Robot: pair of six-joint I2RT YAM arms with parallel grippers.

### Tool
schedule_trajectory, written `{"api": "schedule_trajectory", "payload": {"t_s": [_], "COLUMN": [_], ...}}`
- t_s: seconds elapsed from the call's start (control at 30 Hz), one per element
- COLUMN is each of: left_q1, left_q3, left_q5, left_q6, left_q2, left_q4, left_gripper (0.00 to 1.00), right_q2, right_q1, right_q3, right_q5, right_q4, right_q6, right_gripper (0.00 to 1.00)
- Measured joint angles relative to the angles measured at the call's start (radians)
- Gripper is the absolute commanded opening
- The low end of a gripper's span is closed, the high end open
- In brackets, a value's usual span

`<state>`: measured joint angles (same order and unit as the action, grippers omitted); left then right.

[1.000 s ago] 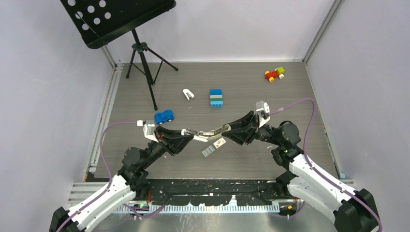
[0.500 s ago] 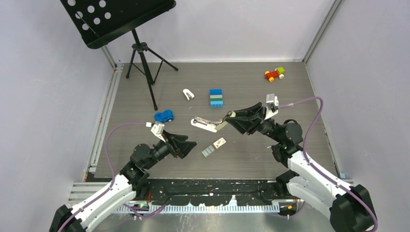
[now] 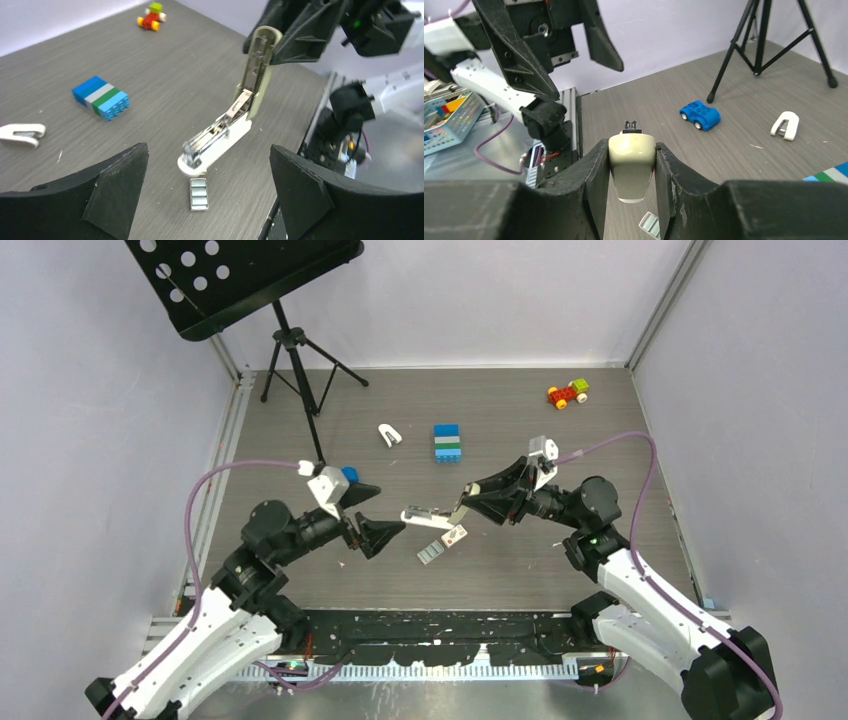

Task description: Load the staples into the stapler

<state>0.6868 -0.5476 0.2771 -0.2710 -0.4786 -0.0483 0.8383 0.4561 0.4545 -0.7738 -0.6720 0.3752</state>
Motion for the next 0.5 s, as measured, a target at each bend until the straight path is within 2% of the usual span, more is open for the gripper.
{"api": "schedule_trajectory", "payload": {"t_s": [0.07,0.27,0.5], "left_q1": [0.000,0.002,0.056], "left_q3": [-0.080,-0.243,-0.286], "left_q5": [0.076,0.286,0.375], "left_q6": [0.076,0.243,0.368], "left_q2": [-0.098,-0.363,-0.495], "left_q4": [-0.039,-0.118,-0.171], "left_gripper": [1.00,1.00,0.97], "right_q2": [0.014,0.054,0.054], "right_q1": [0.000,0.000,0.000], "right_q3": [0.000,0.000,0.000], "right_q5": [-0.036,-0.127,-0.182], "right_q4": [-0.005,-0.068,-0.108], "right_q6": [0.000,0.039,0.052], "right_gripper": [0.00,0.00,0.00]}}
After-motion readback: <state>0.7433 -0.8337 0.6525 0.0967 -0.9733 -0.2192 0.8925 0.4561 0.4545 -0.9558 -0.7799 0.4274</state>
